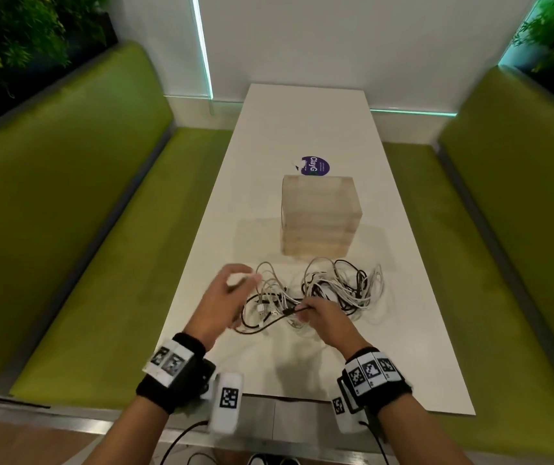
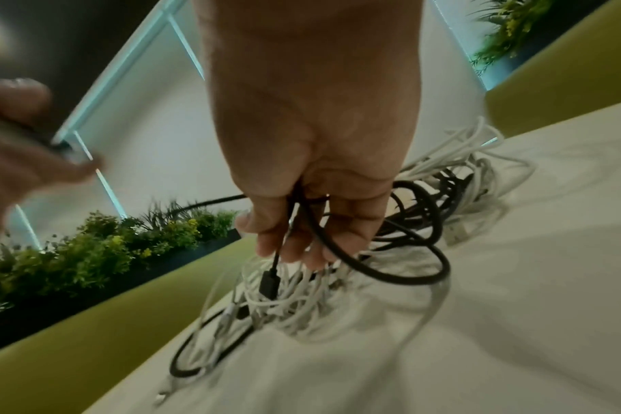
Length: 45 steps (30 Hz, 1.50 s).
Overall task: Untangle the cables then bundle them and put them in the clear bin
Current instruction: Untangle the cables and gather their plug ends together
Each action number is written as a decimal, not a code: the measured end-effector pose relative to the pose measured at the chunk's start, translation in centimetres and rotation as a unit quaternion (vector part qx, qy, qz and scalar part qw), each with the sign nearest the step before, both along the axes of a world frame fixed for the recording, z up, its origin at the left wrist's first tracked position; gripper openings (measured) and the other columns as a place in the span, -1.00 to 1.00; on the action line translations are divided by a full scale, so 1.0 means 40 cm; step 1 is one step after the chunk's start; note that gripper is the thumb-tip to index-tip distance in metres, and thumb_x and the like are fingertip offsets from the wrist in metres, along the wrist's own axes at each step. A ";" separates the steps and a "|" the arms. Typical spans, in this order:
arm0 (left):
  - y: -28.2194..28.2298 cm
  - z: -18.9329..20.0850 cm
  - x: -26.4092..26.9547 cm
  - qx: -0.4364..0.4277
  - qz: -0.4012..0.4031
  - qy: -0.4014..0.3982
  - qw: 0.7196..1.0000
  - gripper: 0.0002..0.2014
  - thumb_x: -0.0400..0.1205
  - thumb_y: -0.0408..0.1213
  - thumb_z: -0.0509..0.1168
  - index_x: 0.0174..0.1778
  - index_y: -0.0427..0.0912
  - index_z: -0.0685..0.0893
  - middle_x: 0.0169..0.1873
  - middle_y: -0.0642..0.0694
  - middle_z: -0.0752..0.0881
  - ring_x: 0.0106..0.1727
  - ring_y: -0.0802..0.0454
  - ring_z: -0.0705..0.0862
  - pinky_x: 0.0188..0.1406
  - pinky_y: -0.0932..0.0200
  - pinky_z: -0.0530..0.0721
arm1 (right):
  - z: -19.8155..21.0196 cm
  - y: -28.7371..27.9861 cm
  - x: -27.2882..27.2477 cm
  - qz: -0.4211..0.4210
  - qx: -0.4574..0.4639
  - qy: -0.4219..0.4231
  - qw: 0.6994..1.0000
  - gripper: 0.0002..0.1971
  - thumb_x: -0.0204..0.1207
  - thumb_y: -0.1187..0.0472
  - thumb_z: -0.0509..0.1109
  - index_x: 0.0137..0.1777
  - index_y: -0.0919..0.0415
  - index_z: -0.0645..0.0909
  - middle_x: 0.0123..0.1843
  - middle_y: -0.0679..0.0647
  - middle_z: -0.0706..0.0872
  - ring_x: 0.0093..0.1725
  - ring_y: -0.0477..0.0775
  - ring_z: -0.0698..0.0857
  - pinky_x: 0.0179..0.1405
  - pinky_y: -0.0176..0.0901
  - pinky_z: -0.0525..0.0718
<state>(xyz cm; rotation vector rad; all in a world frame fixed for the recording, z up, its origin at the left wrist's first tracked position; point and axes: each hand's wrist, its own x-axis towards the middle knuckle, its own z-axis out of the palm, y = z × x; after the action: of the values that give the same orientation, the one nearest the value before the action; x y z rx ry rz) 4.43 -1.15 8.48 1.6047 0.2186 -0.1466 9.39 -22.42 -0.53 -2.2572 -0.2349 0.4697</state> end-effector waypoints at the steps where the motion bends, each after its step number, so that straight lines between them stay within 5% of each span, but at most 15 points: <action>1: -0.006 -0.031 -0.001 0.094 -0.060 0.018 0.994 -0.66 0.45 0.09 0.43 0.06 0.04 0.64 -0.56 -0.11 0.51 -0.62 0.01 0.49 -0.59 0.28 0.40 | 0.009 0.006 -0.001 0.006 0.005 -0.006 1.000 -0.76 0.60 0.34 0.20 -0.15 0.13 0.69 -0.28 -0.17 0.66 -0.26 -0.15 0.59 -0.29 -0.39 0.44; 4: -0.049 -0.096 -0.012 0.271 -0.207 0.035 0.939 -0.71 0.54 0.09 0.40 0.11 0.08 0.69 -0.36 0.05 0.68 -0.41 0.22 0.61 -0.37 0.40 0.48 | 0.033 0.031 -0.010 0.023 0.041 -0.018 0.999 -0.75 0.61 0.36 0.17 -0.15 0.20 0.68 -0.36 -0.16 0.61 -0.35 -0.17 0.54 -0.28 -0.25 0.47; 7: -0.085 -0.137 -0.011 0.302 -0.208 0.012 0.930 -0.86 0.68 -0.03 0.25 -0.10 0.10 0.69 -0.42 0.12 0.60 -0.33 0.13 0.55 -0.23 0.18 0.48 | 0.044 0.048 -0.020 0.016 0.065 -0.028 0.997 -0.70 0.60 0.39 0.18 -0.20 0.03 0.63 -0.41 -0.18 0.60 -0.40 -0.15 0.55 -0.34 -0.30 0.47; 10: -0.089 -0.131 -0.012 0.146 -0.134 -0.021 0.980 -0.78 0.71 -0.23 0.23 -0.20 0.13 0.68 -0.35 0.16 0.68 -0.30 0.24 0.59 -0.23 0.31 0.51 | 0.049 0.043 -0.025 0.023 0.048 -0.051 0.997 -0.81 0.62 0.26 0.24 -0.16 0.12 0.66 -0.43 -0.13 0.61 -0.40 -0.02 0.61 -0.33 -0.18 0.56; 14: -0.070 -0.060 -0.016 -0.008 -0.033 -0.046 0.998 -0.82 0.73 -0.40 0.15 -0.09 -0.30 0.64 -0.34 -0.12 0.66 -0.54 0.19 0.52 -0.59 0.39 0.36 | 0.028 0.027 -0.035 0.000 0.025 0.013 1.000 -0.86 0.62 0.20 0.26 -0.16 0.11 0.61 -0.29 0.00 0.66 -0.43 0.01 0.61 -0.31 -0.10 0.61; 18: -0.069 -0.038 -0.031 -0.101 -0.024 -0.046 0.994 -0.79 0.74 -0.28 0.12 -0.12 -0.20 0.62 -0.01 -0.18 0.81 -0.17 -0.01 0.75 -0.65 0.34 0.15 | 0.028 0.037 -0.036 -0.029 0.073 0.007 0.997 -0.88 0.64 0.09 0.28 -0.08 0.04 0.61 -0.18 0.09 0.69 -0.46 -0.02 0.63 -0.46 -0.23 0.53; 20: -0.063 -0.046 -0.035 -0.111 0.020 -0.046 0.992 -0.76 0.75 -0.25 0.10 -0.15 -0.15 0.62 -0.04 -0.13 0.81 -0.15 0.01 0.76 -0.65 0.32 0.11 | 0.036 0.038 -0.033 -0.041 0.119 0.011 0.992 -0.89 0.64 0.10 0.30 -0.06 0.08 0.61 -0.12 0.11 0.68 -0.50 -0.04 0.65 -0.54 -0.25 0.53; 23: -0.048 -0.062 -0.030 -0.116 0.086 -0.046 0.988 -0.76 0.76 -0.21 0.10 -0.14 -0.15 0.59 0.01 -0.06 0.80 0.01 -0.02 0.78 -0.69 0.36 0.15 | 0.053 0.032 -0.035 -0.028 0.163 0.027 0.986 -0.87 0.66 0.22 0.25 -0.07 0.16 0.62 -0.29 0.05 0.64 -0.55 -0.04 0.61 -0.56 -0.28 0.53; 26: -0.062 -0.070 -0.026 -0.265 0.075 0.006 0.961 -0.73 0.76 -0.13 0.02 -0.17 -0.14 0.51 0.23 -0.19 0.73 0.29 -0.06 0.70 -0.73 0.32 0.07 | 0.060 0.041 -0.044 0.042 0.123 0.034 0.991 -0.79 0.68 0.26 0.21 -0.11 0.20 0.66 -0.38 -0.04 0.62 -0.52 -0.13 0.57 -0.44 -0.30 0.55; 30: -0.101 -0.053 -0.025 -0.360 0.016 0.056 0.931 -0.72 0.73 -0.05 0.01 -0.21 -0.12 0.42 -0.33 -0.23 0.73 -0.39 0.08 0.63 -0.84 0.40 0.11 | 0.046 0.045 -0.040 0.033 0.126 0.042 0.991 -0.60 0.59 0.45 0.22 -0.31 -0.05 0.64 -0.44 -0.12 0.63 -0.51 -0.10 0.56 -0.46 -0.27 0.51; 35: -0.052 0.018 -0.018 -0.403 0.021 0.011 0.915 -0.71 0.68 -0.01 0.06 -0.19 -0.12 0.52 -0.65 0.06 0.30 -0.66 0.20 0.28 -0.87 0.39 0.13 | 0.015 -0.007 -0.006 -0.046 0.084 0.031 0.995 -0.94 0.54 0.25 0.43 -0.12 0.06 0.68 -0.38 -0.11 0.67 -0.51 -0.08 0.64 -0.48 -0.31 0.53; 37: -0.022 0.035 -0.011 -0.328 0.031 -0.013 0.944 -0.67 0.72 -0.02 0.04 -0.11 -0.12 0.61 -0.65 0.07 0.25 -0.68 0.20 0.17 -0.81 0.36 0.05 | 0.011 -0.014 0.002 -0.047 0.070 0.011 0.996 -0.95 0.55 0.21 0.42 -0.13 0.04 0.67 -0.32 -0.09 0.66 -0.48 -0.05 0.66 -0.48 -0.27 0.54; 40: -0.010 0.007 0.003 0.020 -0.030 -0.036 0.999 -0.85 0.64 -0.04 0.29 -0.06 0.01 0.72 -0.59 0.07 0.43 -0.64 0.16 0.23 -0.70 0.35 0.17 | 0.018 -0.009 0.010 -0.046 0.085 -0.024 0.995 -0.82 0.60 0.33 0.31 -0.09 0.09 0.71 -0.14 0.00 0.64 -0.43 -0.01 0.66 -0.50 -0.34 0.55; 43: -0.029 -0.061 0.004 0.305 -0.198 0.037 0.931 -0.58 0.45 0.20 0.42 0.19 0.17 0.69 -0.22 0.05 0.74 -0.46 0.17 0.55 -0.40 0.29 0.52 | 0.034 0.003 0.007 -0.023 0.112 -0.028 0.993 -0.71 0.59 0.44 0.22 -0.10 0.11 0.73 -0.19 -0.10 0.70 -0.40 -0.06 0.64 -0.41 -0.36 0.59; 45: -0.056 -0.104 0.005 0.382 -0.266 0.045 0.884 -0.54 0.53 0.19 0.35 0.33 0.14 0.63 0.05 0.00 0.72 -0.11 0.04 0.67 -0.10 0.21 0.51 | 0.042 0.012 0.001 -0.006 0.117 -0.025 0.993 -0.68 0.57 0.48 0.19 -0.08 0.14 0.74 -0.22 -0.12 0.72 -0.38 -0.07 0.65 -0.34 -0.34 0.62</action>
<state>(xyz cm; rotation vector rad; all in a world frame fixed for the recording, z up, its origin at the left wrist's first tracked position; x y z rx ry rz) 4.61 -3.39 4.32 2.4255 -0.1284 -0.6207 9.43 -21.95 1.16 -2.0414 -0.2872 0.3587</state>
